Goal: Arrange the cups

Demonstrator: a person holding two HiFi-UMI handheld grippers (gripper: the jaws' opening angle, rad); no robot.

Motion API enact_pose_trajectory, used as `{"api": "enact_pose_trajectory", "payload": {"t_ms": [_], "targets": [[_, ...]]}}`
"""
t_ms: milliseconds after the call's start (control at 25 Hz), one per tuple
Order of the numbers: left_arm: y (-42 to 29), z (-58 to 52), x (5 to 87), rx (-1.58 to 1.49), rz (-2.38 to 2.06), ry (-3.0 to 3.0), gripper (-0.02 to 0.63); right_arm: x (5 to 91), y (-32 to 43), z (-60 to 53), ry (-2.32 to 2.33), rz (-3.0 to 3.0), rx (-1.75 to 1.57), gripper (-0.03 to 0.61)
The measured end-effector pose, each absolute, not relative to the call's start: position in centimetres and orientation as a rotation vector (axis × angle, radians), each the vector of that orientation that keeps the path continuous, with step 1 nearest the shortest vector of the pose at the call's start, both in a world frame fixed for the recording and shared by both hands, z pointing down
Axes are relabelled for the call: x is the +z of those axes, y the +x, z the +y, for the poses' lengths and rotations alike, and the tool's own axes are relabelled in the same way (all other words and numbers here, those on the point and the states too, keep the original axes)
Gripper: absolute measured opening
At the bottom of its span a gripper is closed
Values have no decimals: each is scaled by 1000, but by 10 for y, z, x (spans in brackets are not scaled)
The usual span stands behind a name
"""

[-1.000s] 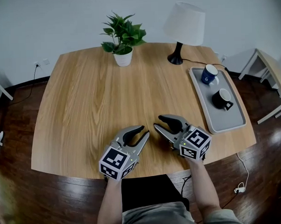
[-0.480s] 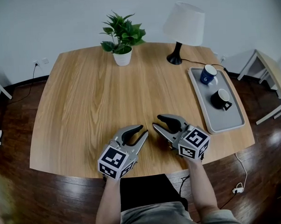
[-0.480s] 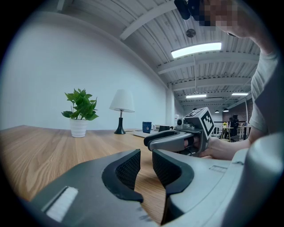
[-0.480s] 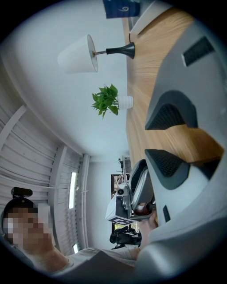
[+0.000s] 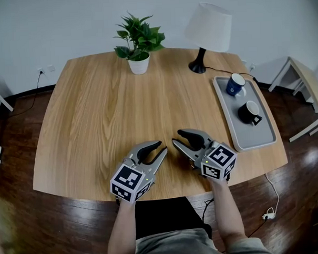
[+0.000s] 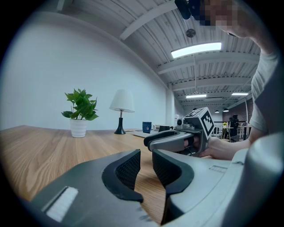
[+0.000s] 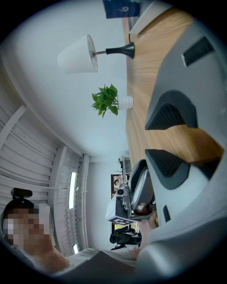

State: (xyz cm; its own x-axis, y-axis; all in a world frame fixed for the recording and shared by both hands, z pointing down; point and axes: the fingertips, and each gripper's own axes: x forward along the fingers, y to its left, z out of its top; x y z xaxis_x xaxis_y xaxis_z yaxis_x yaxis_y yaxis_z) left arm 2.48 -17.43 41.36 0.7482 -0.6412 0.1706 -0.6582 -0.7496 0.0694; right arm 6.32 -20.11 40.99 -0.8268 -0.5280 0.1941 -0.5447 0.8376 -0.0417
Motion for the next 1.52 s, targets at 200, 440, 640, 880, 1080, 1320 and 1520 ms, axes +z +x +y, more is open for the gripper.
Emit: {"api": "enact_pose_trajectory", "payload": {"t_ms": [200, 440, 640, 880, 1080, 1320, 1520], "targets": [[25, -175, 414, 207, -1054, 2819, 95, 410, 64, -202, 844, -2840, 144, 132], [25, -175, 413, 205, -1051, 2821, 95, 410, 63, -202, 845, -2837, 143, 132], [25, -175, 414, 207, -1051, 2819, 95, 411, 64, -203, 856, -2833, 151, 129], [25, -175, 414, 207, -1053, 2819, 95, 411, 64, -203, 853, -2831, 153, 129], [25, -175, 413, 208, -1050, 2820, 95, 410, 64, -203, 852, -2830, 150, 129], [24, -175, 413, 206, -1054, 2820, 95, 410, 63, -203, 852, -2831, 148, 129], [25, -175, 414, 206, -1050, 2818, 95, 410, 64, -203, 851, -2833, 147, 129]]}}
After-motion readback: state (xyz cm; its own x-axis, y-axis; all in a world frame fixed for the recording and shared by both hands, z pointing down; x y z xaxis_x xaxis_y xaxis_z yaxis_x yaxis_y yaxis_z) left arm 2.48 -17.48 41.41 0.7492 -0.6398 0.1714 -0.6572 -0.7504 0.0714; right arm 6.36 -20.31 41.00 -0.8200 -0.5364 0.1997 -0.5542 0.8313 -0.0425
